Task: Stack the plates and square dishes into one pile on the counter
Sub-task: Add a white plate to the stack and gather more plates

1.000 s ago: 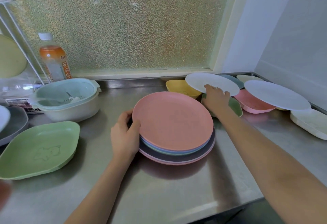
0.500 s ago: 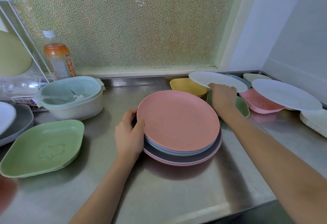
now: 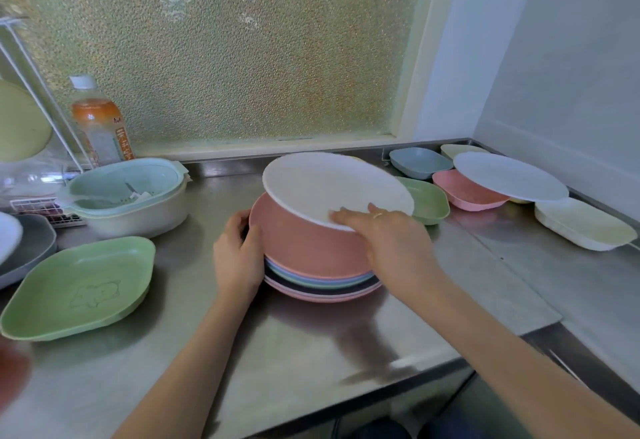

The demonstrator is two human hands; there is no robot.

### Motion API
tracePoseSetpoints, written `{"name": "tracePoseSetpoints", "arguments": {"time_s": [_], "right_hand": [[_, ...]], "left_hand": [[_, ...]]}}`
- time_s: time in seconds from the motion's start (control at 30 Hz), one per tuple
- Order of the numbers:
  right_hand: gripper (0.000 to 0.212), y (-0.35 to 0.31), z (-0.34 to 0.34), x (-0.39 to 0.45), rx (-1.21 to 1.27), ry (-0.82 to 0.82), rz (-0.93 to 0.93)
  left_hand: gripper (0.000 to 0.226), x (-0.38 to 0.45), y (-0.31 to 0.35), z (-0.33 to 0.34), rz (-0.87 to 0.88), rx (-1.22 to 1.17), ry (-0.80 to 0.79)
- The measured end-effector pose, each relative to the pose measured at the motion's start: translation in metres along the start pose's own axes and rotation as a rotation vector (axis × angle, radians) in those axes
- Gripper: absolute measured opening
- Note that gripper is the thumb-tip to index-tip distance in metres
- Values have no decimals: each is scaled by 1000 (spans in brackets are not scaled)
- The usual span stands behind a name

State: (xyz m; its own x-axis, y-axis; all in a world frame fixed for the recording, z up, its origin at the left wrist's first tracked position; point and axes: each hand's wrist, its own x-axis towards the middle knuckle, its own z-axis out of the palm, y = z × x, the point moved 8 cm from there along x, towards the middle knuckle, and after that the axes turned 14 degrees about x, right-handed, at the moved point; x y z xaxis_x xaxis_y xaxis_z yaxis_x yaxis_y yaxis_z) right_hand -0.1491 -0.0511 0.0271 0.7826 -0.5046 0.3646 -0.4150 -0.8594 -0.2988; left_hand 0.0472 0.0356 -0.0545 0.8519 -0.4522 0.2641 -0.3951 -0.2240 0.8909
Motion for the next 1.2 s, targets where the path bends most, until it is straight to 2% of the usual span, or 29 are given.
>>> {"name": "tracePoseSetpoints", "arguments": {"time_s": [0.13, 0.2, 0.4, 0.57, 0.67, 0.87, 0.97, 1.03, 1.1, 1.2], "right_hand": [[57, -10, 23, -16, -1, -105, 21], [56, -9, 33, -19, -4, -146, 39], [74, -8, 37, -21, -107, -285, -11], [50, -5, 50, -32, 2, -422, -74], [47, -4, 58, -32, 55, -441, -91], [46, -3, 60, -29, 121, -421, -106], [49, 4, 40, -24, 399, -346, -72], [49, 27, 11, -14, 539, -157, 5], [49, 66, -18, -5, 485, 34, 90], [49, 137, -41, 3, 270, 157, 273]], "left_hand": [[30, -3, 5, -3, 33, -22, 26], [35, -5, 6, -5, 46, -21, 33], [43, -4, 10, -2, 90, -10, -7], [44, -3, 7, -1, 35, -30, -19], [39, -4, 7, -1, 24, -3, -13], [43, -5, 10, -1, 35, 27, -38], [41, -4, 8, -1, 29, 26, -45], [44, -4, 7, 0, 23, 17, -44], [45, -5, 7, 1, 21, 10, -40], [49, -5, 8, 2, 46, 42, -43]]}}
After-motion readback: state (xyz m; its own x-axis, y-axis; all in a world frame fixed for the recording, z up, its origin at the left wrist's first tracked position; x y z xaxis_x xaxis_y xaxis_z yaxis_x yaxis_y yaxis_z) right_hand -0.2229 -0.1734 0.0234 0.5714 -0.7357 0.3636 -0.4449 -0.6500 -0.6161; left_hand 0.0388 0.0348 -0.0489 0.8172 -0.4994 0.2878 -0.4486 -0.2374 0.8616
